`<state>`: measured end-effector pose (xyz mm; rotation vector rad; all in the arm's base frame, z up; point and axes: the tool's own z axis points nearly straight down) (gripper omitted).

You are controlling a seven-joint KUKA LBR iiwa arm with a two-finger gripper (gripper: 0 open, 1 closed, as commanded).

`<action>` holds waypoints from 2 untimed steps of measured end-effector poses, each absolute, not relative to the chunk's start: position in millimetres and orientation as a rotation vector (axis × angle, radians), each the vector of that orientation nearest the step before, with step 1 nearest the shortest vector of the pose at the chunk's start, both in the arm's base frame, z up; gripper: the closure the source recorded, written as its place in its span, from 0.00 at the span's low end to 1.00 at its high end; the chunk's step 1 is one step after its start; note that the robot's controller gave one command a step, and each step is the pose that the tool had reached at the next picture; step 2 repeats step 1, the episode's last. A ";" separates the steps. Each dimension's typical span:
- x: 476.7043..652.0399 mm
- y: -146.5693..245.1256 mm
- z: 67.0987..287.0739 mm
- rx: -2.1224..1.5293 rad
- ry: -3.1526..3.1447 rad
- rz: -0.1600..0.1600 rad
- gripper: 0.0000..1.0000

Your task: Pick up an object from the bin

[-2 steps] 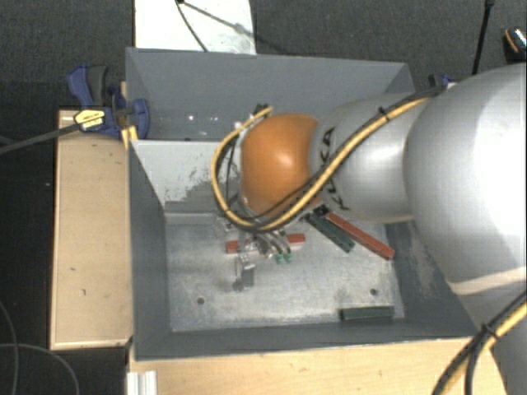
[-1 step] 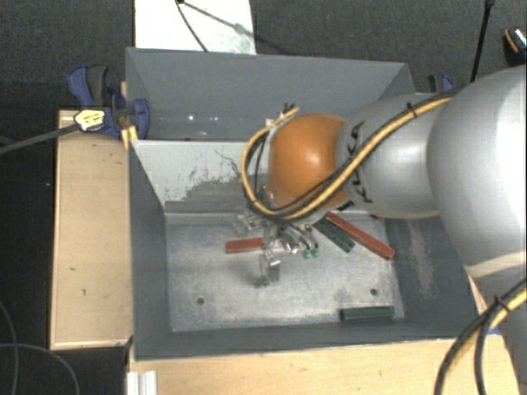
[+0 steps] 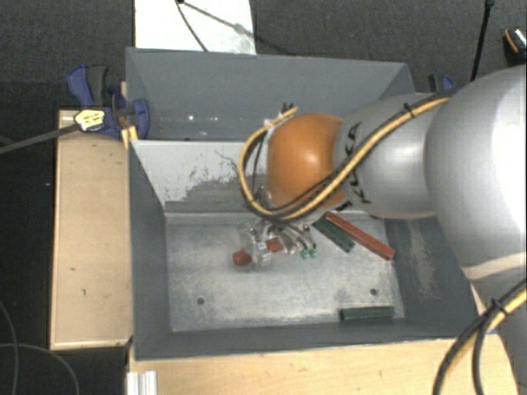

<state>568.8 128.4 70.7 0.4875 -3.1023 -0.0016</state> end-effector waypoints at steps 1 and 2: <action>555.9 161.8 203.8 0.509 -3.111 -0.003 1.00; 555.9 161.8 203.8 0.509 -3.111 -0.003 1.00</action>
Offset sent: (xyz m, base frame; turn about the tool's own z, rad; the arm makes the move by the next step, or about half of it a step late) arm -0.0148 0.0318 0.1274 -0.0106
